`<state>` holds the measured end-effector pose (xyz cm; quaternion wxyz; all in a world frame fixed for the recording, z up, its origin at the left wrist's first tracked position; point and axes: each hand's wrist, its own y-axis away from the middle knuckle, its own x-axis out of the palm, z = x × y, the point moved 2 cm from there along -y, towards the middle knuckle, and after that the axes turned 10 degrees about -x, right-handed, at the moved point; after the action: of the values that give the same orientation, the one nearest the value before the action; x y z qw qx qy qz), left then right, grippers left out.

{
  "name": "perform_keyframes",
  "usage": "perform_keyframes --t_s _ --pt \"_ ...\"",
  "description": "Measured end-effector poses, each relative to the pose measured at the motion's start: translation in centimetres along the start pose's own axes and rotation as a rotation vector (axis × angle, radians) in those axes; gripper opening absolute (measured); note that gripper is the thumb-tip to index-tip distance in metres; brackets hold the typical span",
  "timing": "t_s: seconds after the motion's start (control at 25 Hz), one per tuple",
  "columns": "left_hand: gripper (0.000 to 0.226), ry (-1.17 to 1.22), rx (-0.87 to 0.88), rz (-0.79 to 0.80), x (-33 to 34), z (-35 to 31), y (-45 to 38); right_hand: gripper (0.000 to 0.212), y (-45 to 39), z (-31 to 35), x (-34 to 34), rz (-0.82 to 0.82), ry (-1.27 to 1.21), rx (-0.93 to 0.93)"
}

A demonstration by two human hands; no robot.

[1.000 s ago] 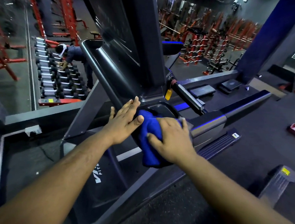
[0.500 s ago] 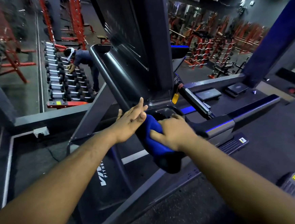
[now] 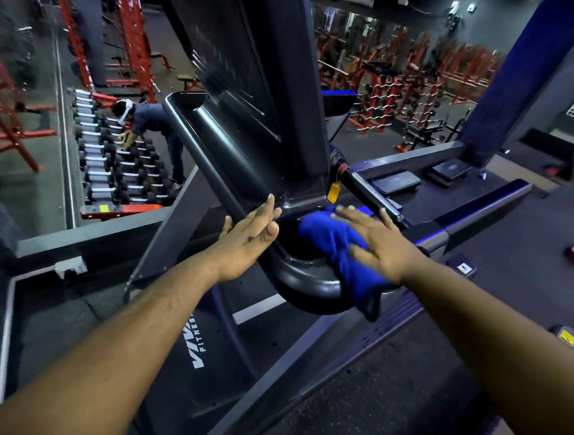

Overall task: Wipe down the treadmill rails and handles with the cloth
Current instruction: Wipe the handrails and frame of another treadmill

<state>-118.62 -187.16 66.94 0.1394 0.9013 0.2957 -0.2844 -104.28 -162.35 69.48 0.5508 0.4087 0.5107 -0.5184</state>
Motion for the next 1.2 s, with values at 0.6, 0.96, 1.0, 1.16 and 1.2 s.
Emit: perform_keyframes --t_s 0.6,0.96,1.0,1.16,1.2 --pt "0.117 -0.198 -0.012 -0.051 0.5 -0.5 0.1 0.085 3.8 2.4 2.7 -0.344 0.052 0.19" --pt "0.116 -0.682 0.157 -0.229 5.9 -7.4 0.5 0.07 6.2 4.1 4.9 -0.438 -0.03 0.187" --pt "0.116 -0.706 0.162 -0.226 6.5 -8.0 0.3 0.07 6.6 1.0 4.3 -0.474 -0.047 0.289" --pt "0.116 -0.779 0.126 -0.196 9.3 -10.2 -1.3 0.065 7.0 -5.9 2.5 -0.494 -0.101 0.629" --pt "0.117 -0.797 0.117 -0.194 10.0 -10.8 -2.0 0.066 6.4 -5.0 2.7 -0.494 -0.081 0.543"
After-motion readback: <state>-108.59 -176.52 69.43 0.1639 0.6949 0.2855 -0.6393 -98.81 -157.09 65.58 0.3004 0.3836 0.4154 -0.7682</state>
